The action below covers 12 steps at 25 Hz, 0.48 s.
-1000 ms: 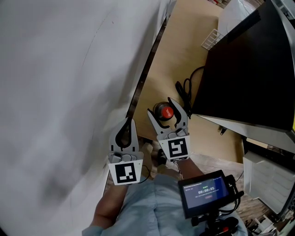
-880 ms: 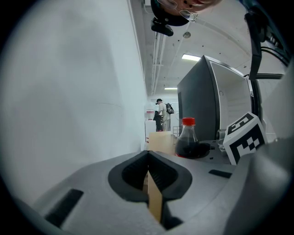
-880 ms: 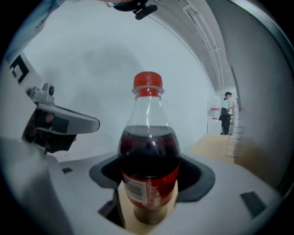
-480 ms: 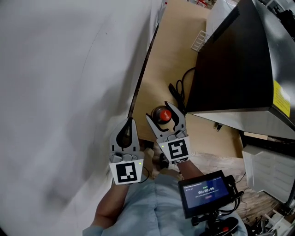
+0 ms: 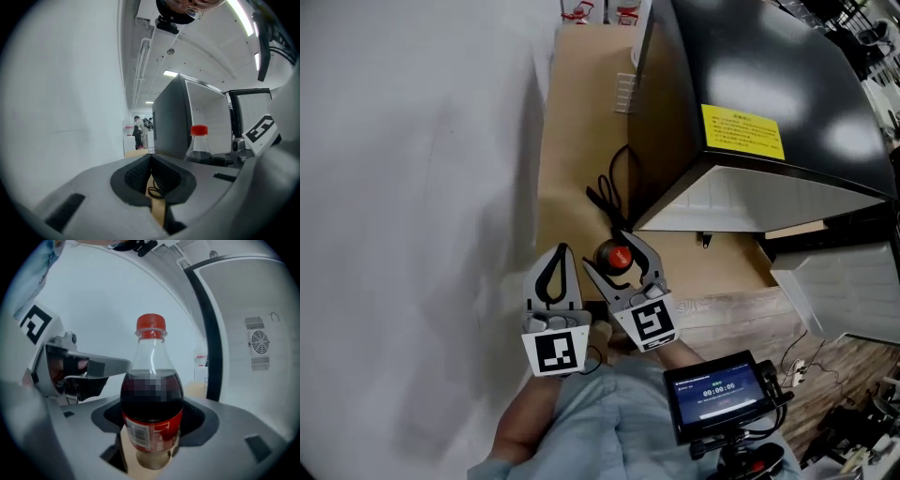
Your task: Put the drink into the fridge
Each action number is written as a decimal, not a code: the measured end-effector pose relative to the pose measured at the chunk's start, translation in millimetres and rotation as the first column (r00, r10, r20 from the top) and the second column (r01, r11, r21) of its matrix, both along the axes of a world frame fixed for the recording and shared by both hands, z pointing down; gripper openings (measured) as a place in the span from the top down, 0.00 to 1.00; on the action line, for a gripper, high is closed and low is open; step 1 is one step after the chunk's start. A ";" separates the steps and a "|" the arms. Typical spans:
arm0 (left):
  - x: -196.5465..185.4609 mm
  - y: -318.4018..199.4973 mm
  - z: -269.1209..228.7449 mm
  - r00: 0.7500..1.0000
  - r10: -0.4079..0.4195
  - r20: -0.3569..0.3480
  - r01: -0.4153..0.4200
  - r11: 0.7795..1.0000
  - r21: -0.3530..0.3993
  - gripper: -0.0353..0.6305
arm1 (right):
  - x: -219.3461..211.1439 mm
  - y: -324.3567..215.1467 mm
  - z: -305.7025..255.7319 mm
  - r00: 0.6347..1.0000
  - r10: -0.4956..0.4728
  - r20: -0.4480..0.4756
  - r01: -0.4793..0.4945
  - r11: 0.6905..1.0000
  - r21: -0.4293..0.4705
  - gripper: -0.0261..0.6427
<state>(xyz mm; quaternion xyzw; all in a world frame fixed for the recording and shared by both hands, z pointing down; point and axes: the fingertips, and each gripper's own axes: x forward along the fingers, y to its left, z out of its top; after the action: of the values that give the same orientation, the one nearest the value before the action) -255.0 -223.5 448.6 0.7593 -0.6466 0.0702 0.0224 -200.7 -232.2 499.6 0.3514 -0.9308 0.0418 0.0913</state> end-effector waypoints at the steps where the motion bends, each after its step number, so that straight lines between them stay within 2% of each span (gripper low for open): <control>1: 10.4 -2.7 -1.4 1.000 0.027 -0.001 -0.027 1.000 0.005 0.93 | 9.4 0.0 -1.1 1.000 0.022 -0.001 -0.022 1.000 -0.004 0.50; 6: 65.9 -6.4 -6.3 0.987 0.158 0.007 -0.158 0.987 0.008 0.93 | 56.7 1.4 -7.4 0.993 0.121 -0.006 -0.121 0.992 -0.017 0.50; 12: 121.9 -4.3 -9.9 0.950 0.313 0.002 -0.313 0.949 0.026 0.93 | 106.8 3.5 -10.5 0.968 0.252 -0.018 -0.252 0.968 -0.008 0.50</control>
<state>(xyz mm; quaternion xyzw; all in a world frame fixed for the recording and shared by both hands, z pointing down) -133.1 -227.8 438.6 0.8525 -0.5188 0.0638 0.0018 -93.9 -228.7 489.1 0.4667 -0.8776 0.0547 0.0950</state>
